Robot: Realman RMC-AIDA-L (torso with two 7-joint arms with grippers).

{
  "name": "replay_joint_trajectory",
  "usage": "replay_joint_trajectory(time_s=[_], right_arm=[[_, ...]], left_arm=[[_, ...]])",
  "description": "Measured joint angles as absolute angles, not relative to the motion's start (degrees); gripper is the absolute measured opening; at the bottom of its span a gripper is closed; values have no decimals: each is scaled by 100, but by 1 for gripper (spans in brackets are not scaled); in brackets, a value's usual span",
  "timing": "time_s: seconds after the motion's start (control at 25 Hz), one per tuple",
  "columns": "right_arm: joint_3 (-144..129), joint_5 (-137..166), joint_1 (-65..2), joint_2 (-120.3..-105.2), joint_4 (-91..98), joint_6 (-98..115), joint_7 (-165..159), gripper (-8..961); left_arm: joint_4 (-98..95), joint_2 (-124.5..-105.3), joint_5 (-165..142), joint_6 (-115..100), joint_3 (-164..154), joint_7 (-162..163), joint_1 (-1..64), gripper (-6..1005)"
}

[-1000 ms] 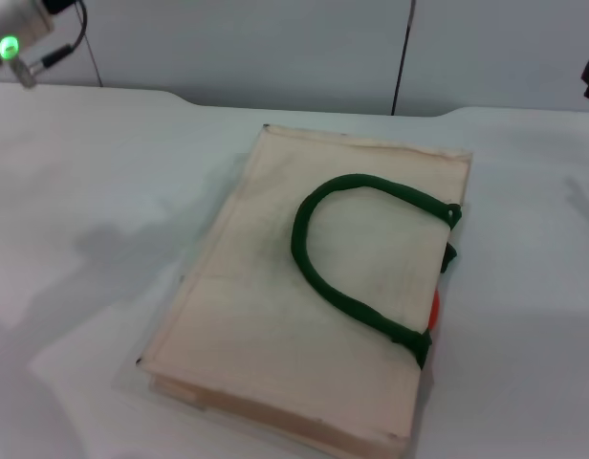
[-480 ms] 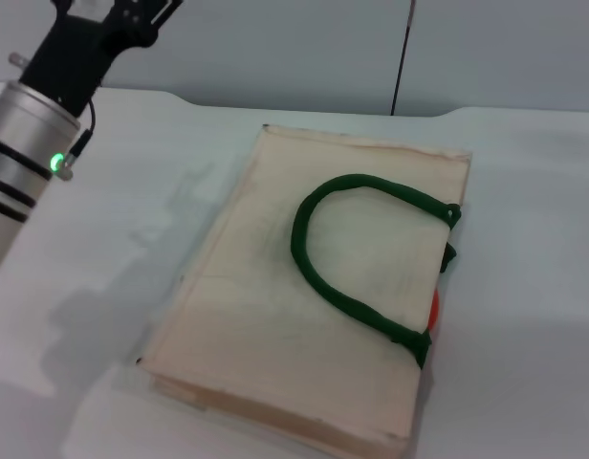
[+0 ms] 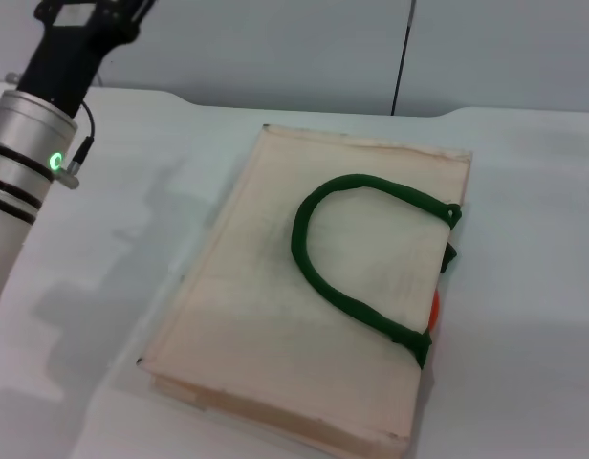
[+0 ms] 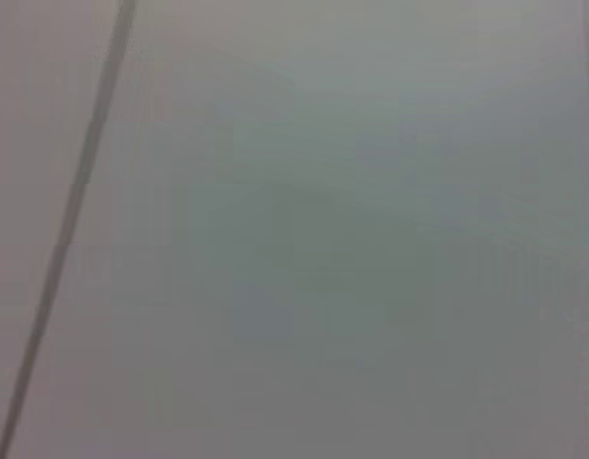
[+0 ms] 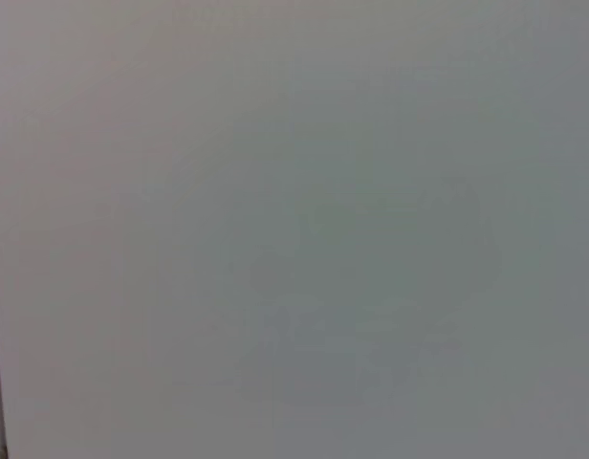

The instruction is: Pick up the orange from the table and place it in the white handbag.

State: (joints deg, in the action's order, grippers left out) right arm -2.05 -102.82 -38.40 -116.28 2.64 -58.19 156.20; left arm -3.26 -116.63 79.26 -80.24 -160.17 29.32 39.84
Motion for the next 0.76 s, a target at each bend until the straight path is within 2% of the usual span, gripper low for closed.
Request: replay_joint_trajectory(time_s=[0.76], right_arm=[[-123,-10292,-3745,-11628,254,-5818,15609,888]], left_arm=[[-162,-11630,8089,-7468,-16093,3621,3993,880]])
